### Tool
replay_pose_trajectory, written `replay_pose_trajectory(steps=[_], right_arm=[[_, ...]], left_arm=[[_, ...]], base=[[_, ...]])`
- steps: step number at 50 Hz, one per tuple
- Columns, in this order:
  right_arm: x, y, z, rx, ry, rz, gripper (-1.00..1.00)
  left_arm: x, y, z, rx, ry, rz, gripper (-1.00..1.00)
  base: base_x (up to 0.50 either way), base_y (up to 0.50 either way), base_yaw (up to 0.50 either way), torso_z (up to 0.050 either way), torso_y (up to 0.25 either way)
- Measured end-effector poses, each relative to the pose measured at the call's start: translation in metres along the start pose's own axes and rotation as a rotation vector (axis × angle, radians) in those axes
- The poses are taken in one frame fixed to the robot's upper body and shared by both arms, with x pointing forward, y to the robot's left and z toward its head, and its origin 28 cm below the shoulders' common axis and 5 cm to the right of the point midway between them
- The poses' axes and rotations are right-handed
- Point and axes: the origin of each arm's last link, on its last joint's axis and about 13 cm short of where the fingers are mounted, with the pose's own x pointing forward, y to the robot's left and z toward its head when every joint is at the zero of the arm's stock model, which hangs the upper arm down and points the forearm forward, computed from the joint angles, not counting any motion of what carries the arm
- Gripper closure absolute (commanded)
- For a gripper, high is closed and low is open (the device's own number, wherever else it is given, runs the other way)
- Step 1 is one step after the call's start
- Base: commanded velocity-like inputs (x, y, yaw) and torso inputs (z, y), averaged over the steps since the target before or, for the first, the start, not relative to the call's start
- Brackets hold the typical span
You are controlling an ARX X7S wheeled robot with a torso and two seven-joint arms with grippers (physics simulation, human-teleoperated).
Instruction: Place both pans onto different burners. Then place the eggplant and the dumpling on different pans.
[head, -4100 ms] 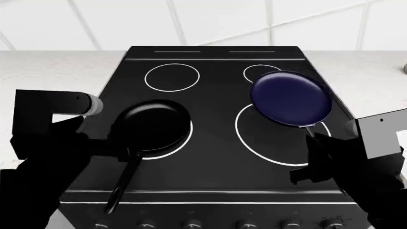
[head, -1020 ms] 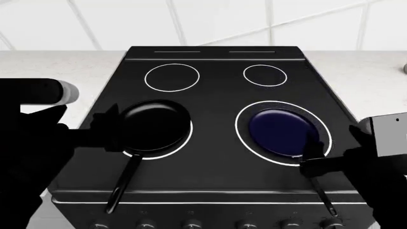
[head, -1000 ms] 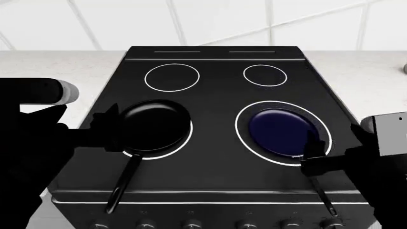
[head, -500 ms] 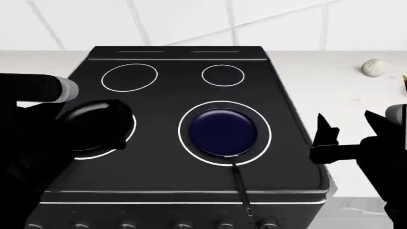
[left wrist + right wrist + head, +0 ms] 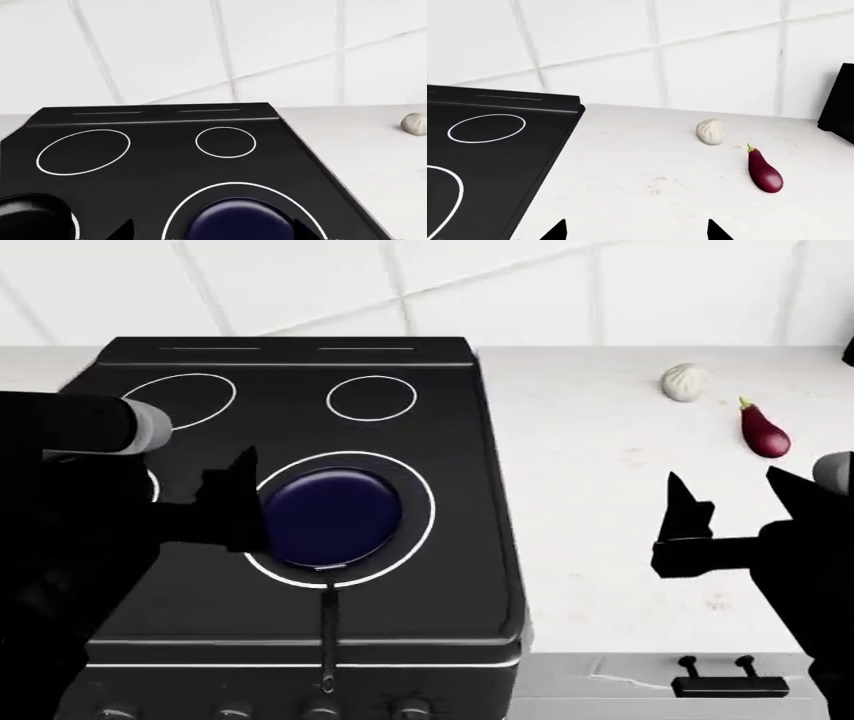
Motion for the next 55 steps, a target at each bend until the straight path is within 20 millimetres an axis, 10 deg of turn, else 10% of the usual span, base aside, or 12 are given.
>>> replay_pose_trajectory(steps=[55], right_arm=[[0.0046, -0.0016, 0.0000, -0.001, -0.002, -0.012, -1.00]], left_arm=[[0.0030, 0.0004, -0.0011, -0.021, -0.014, -0.028, -1.00]], base=[[0.00, -0.50, 0.00, 0.000, 0.000]])
